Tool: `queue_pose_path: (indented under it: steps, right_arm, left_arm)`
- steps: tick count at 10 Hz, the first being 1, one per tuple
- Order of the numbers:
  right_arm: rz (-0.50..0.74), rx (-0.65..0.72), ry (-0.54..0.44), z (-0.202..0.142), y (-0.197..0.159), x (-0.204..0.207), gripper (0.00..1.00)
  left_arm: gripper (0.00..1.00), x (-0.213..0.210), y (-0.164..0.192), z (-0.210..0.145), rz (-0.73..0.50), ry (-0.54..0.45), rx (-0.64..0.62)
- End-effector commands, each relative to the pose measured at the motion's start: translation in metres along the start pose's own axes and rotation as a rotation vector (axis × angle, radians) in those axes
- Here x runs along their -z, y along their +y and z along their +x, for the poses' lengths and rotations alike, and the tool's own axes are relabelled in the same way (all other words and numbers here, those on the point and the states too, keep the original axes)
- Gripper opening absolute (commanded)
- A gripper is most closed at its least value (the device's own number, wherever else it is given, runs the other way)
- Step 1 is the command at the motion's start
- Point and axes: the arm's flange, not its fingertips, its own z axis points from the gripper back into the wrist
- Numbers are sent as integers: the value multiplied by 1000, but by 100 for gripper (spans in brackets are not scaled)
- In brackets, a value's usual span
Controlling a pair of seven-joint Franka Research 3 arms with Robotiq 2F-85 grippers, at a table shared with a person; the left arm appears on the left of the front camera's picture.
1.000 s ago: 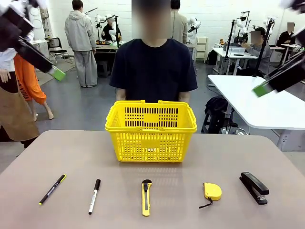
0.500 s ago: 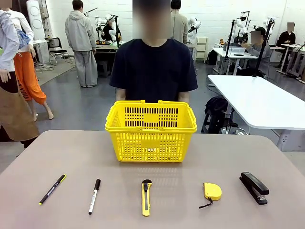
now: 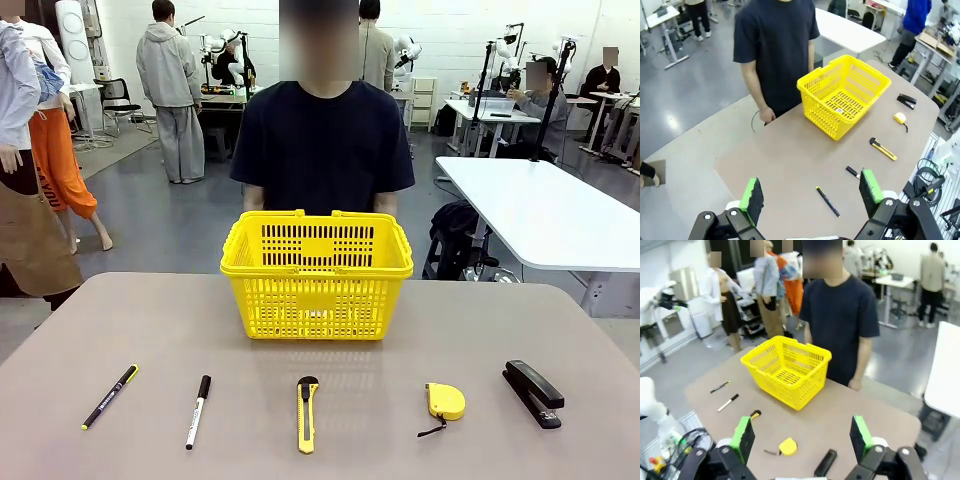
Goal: Place the items the person wants into the basket.
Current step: Pick up the item the person points to and place it in the Market Basket.
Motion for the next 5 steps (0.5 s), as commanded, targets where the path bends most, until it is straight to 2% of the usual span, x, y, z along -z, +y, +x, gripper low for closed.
queue_pose_path:
  steps: [1,3,5]
  right_arm:
    - [-36,51,98,-5,31,-16,100]
    - [-54,56,225,2,38,-13,100]
    - [-49,63,262,3,35,-9,100]
  left_arm:
    - [100,-4,-3,-7,14,-10,-3]
    - [100,-5,-3,-5,40,33,-10]
    - [100,-3,-7,-8,36,63,-18]
